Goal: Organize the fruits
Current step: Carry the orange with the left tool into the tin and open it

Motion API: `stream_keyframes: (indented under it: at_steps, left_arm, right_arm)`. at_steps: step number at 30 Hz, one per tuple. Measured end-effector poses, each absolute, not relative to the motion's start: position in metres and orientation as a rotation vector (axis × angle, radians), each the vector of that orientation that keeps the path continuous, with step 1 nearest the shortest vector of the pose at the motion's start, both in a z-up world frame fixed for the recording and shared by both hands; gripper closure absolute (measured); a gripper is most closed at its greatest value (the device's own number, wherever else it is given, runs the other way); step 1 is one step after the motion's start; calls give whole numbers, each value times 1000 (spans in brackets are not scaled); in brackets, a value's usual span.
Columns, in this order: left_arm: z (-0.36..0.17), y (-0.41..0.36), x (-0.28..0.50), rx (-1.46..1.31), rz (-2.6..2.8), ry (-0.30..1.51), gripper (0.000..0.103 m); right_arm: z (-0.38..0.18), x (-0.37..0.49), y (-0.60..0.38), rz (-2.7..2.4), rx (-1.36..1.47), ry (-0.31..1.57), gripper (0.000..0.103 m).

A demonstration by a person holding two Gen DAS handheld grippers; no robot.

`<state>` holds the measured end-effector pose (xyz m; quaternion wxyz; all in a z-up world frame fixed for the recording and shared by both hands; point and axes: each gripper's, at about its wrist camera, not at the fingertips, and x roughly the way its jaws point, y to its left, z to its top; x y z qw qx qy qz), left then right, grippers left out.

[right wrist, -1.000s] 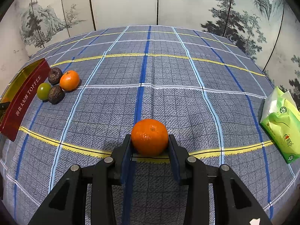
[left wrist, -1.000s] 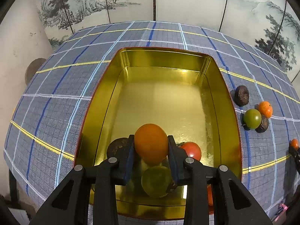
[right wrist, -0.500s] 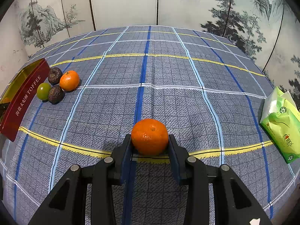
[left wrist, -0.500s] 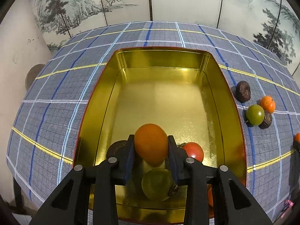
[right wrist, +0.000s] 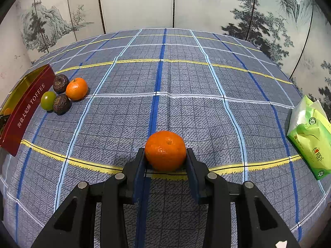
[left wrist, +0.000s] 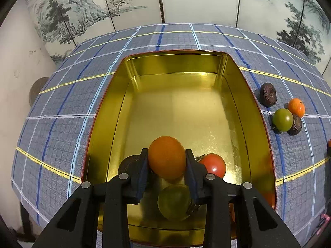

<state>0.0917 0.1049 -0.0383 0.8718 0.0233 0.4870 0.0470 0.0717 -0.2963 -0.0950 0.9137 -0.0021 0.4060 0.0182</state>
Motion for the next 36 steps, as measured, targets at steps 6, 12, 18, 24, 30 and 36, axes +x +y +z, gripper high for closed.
stream_keyframes:
  at_steps: [6,12,18,24,30,36]
  left_arm:
    - [-39,108,90,55,86,1012,68]
    - [-39,111,91,57,97,1014,68]
    - [-38,116,91,53,113,1016,68]
    - [-39,117,91,60,116,1017,68]
    - [-40,117,92,60,114,1021,64]
    - [-40,113,93,69,106,1027,55]
  right_arm:
    - [-95,72,-296,37,-5,836,67]
    - [-95,72,-296,37,-5,836,67]
    - [-95,72,-296,37,-5,837,67]
    - [-94,72,-297,38,-5,841,67]
    - [-94,72,-297,38,-7,843,68]
    - [-94,72,-298,37,-11,848,68]
